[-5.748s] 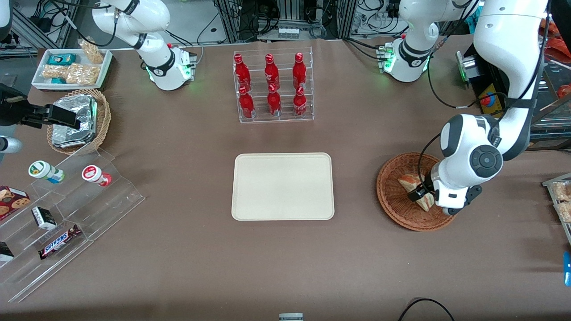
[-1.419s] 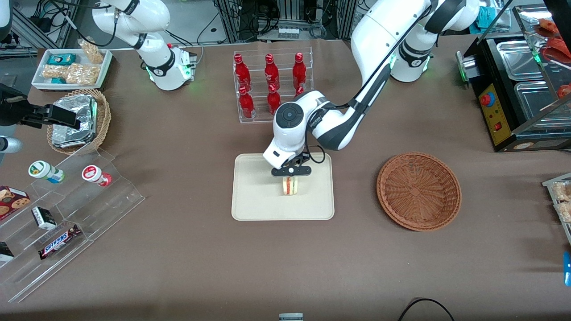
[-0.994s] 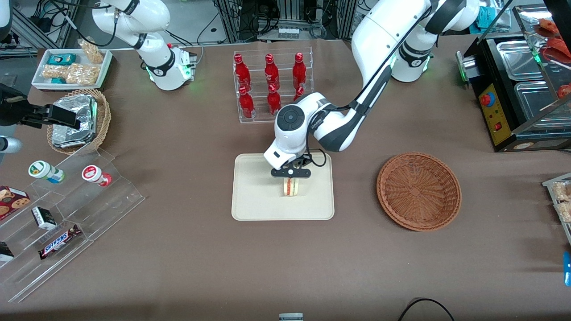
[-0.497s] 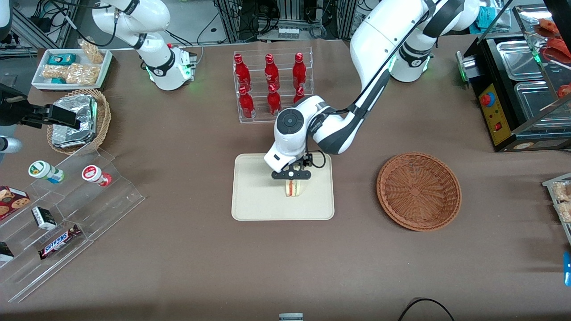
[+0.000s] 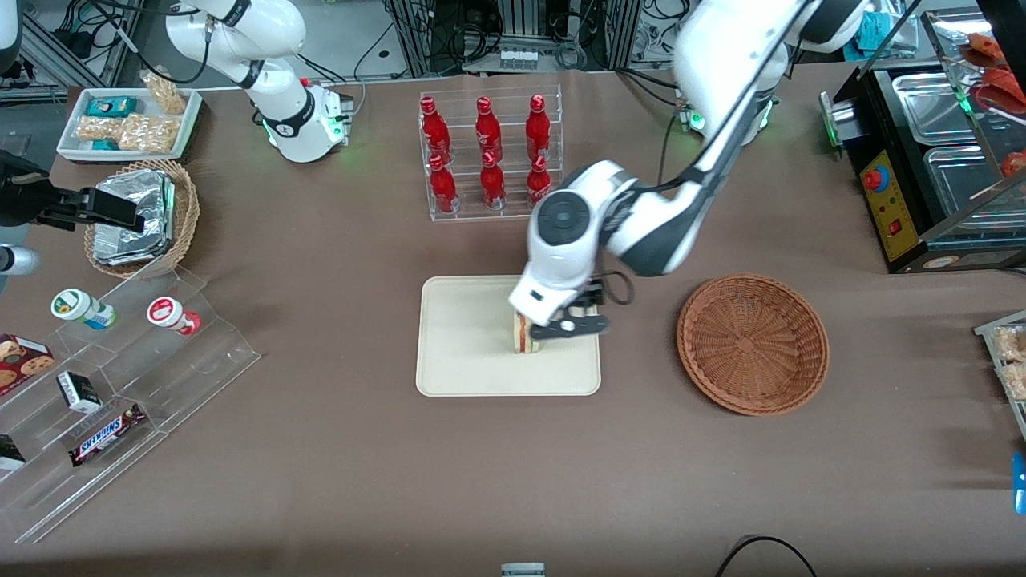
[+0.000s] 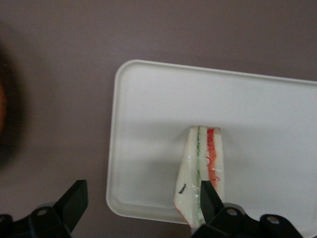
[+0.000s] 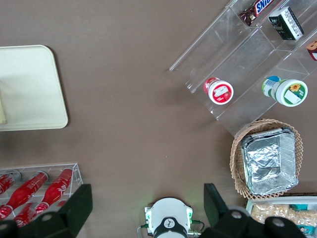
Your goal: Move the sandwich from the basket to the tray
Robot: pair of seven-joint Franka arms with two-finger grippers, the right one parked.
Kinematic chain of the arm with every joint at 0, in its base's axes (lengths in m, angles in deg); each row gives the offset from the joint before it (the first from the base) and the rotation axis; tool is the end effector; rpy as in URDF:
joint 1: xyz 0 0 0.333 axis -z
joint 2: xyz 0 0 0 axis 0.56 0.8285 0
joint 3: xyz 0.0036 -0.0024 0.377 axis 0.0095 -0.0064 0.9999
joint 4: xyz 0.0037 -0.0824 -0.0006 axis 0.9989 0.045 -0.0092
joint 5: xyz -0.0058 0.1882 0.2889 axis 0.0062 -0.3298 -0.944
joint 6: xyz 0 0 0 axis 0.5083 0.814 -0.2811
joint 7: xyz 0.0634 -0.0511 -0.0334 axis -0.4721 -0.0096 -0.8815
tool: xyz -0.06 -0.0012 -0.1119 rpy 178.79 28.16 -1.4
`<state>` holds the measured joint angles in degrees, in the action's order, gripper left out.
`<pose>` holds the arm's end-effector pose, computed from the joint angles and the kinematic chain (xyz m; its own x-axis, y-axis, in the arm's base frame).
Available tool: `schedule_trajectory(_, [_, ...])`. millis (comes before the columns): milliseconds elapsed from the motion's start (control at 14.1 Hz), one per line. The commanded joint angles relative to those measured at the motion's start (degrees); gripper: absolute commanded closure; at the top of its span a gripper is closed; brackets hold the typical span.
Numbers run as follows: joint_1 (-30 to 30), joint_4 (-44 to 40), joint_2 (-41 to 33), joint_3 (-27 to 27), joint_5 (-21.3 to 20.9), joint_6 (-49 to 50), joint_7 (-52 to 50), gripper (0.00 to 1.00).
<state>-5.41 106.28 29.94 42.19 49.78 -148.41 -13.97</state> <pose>0.5447 -0.4081 0.4098 0.9929 0.1183 -0.0133 0.1179 -0.9925 -0.0317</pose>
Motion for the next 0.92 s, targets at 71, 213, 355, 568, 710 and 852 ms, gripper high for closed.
schedule_trajectory(71, [-6.47,2.49,-7.21,-0.25,2.41,10.92,7.54,0.0])
schedule_trajectory(213, [-10.52,2.32,-9.84,-0.07,2.23,17.16,9.91,0.0])
schedule_trajectory(355, [-15.62,2.14,-13.35,-0.07,2.15,22.79,16.04,0.0])
schedule_trajectory(568, [-21.34,1.79,-18.11,-0.07,2.06,31.15,20.91,0.0])
schedule_trajectory(710, [-23.97,2.23,-20.74,0.01,1.36,34.32,21.17,0.0])
schedule_trajectory(852, [-27.57,2.14,-23.29,0.01,1.35,37.39,24.84,0.0])
